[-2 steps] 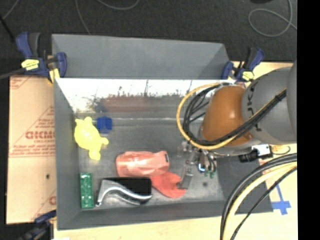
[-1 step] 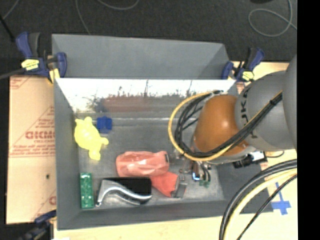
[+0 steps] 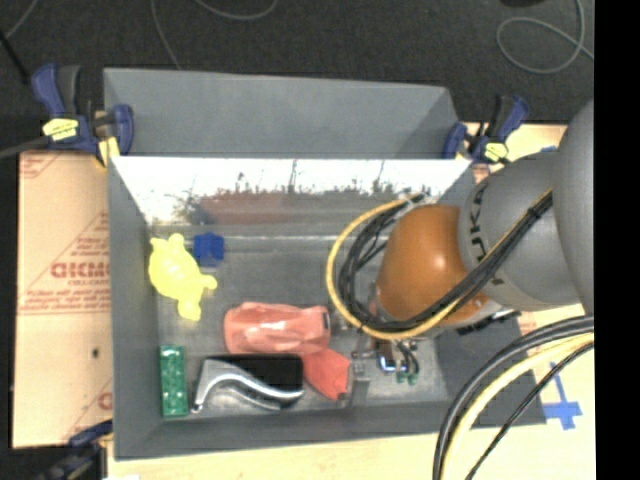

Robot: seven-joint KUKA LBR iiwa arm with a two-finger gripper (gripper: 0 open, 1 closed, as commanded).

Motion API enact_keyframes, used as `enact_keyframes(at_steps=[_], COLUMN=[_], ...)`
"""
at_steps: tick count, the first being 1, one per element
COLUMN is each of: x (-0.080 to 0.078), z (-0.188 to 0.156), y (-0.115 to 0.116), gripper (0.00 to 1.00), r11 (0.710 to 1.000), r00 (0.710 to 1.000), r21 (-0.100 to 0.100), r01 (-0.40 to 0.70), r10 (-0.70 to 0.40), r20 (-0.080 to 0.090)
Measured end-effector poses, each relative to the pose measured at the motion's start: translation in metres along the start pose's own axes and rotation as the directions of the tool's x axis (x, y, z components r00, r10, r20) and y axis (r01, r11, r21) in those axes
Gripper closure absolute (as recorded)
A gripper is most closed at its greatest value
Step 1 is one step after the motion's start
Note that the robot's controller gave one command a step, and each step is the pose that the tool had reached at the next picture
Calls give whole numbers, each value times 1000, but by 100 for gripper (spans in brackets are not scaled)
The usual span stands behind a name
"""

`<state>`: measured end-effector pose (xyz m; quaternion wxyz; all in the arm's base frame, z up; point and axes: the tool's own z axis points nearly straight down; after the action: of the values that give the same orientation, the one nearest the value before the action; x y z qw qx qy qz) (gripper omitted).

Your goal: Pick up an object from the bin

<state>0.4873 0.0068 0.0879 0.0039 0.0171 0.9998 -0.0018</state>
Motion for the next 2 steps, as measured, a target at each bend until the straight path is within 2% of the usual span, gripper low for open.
enact_keyframes(at_steps=[1,2], x=[12,12], z=[17,17], y=[13,13], gripper=[100,100], r11=[982,982], r00=[982,982], r21=[1,1], r01=[-187,-187], r10=[187,187], r20=[-1,-1])
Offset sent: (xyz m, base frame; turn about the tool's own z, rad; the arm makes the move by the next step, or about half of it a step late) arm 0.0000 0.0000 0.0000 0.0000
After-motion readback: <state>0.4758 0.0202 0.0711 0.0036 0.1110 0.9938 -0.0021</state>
